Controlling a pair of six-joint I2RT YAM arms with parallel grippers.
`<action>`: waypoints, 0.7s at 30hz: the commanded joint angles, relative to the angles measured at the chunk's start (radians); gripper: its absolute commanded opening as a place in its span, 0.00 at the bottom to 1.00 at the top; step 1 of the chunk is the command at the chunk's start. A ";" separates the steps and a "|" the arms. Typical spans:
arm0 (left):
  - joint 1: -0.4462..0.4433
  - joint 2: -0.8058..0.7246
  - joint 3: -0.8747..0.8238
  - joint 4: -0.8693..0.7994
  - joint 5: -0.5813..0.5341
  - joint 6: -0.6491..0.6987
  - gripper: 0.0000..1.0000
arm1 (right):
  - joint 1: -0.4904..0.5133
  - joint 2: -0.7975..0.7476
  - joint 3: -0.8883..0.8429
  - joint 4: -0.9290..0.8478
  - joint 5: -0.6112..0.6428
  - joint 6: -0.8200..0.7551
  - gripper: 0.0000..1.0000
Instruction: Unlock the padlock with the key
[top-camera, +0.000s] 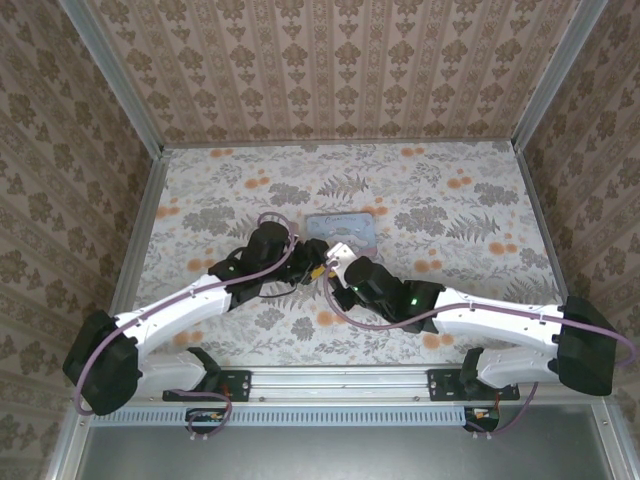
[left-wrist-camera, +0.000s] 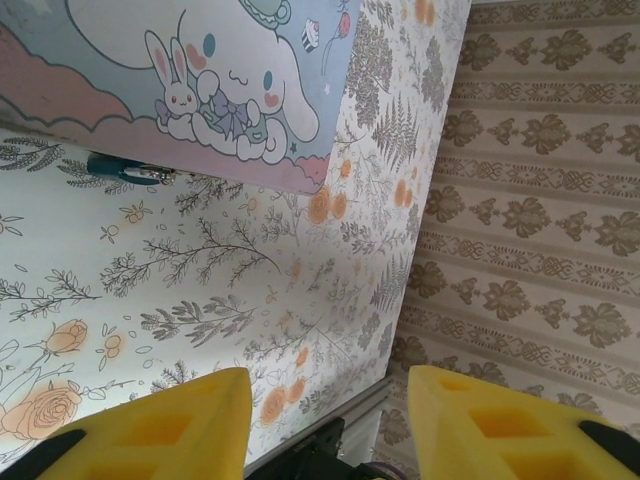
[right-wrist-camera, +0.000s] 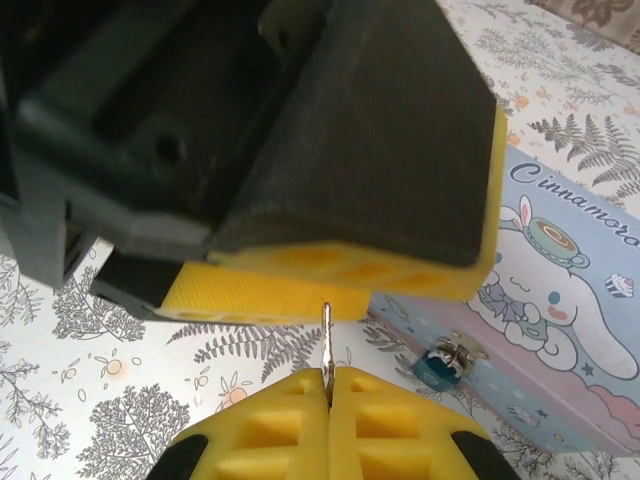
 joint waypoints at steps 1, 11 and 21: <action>-0.009 0.009 0.024 -0.001 -0.021 -0.014 0.41 | 0.009 0.016 0.040 -0.017 0.065 -0.026 0.00; -0.012 0.011 0.009 0.016 -0.022 -0.019 0.24 | 0.010 0.046 0.062 -0.026 0.083 -0.026 0.00; -0.014 0.023 -0.008 0.034 -0.018 -0.023 0.13 | 0.012 0.063 0.076 -0.027 0.084 -0.024 0.00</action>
